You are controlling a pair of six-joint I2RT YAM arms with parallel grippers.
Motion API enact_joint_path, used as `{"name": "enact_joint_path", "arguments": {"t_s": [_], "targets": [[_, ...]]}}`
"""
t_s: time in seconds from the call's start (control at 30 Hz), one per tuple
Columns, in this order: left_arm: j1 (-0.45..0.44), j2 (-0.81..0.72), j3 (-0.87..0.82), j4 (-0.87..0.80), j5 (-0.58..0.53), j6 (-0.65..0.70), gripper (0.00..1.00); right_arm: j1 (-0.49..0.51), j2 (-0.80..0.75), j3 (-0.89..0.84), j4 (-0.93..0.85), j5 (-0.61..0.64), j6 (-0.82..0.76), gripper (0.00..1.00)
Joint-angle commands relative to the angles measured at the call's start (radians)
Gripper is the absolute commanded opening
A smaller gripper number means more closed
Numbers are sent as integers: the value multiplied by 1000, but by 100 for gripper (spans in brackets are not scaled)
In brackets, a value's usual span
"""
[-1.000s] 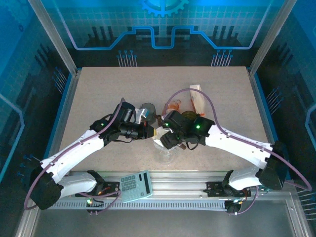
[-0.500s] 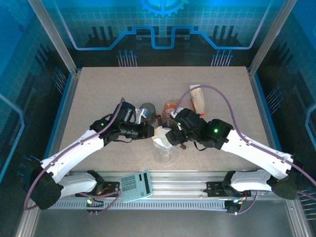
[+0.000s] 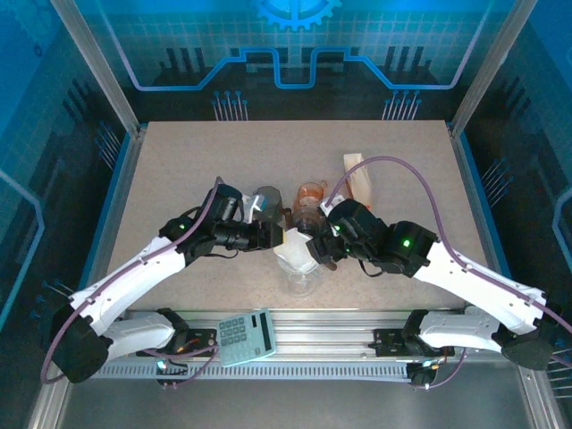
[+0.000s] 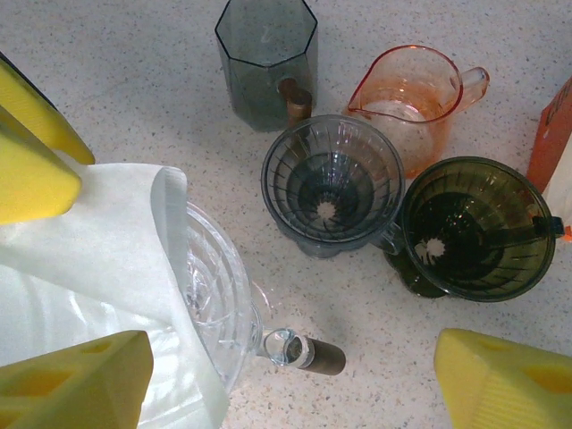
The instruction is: Place the coffee filter in the dripper
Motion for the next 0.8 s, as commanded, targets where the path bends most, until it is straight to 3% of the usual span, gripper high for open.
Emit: {"name": "enact_joint_path", "arguments": {"t_s": [0.0,0.23,0.53,0.67,0.77], "targets": [[6,-31,5,13,-6,-12,56,5,-35,-14,4,25,25,83],[6,-60,-8,36,-12,-25,69,7,-88,-44,33,24,27,83],[6,-96,-17,34,-47,-40,72,9,-156,-80,56,26,23,82],[20,-126,-23,4,-87,-32,73,10,-182,-113,53,-32,31,83],[20,-157,-27,-26,-149,-22,79,53,-212,-158,46,-42,22,82]]}}
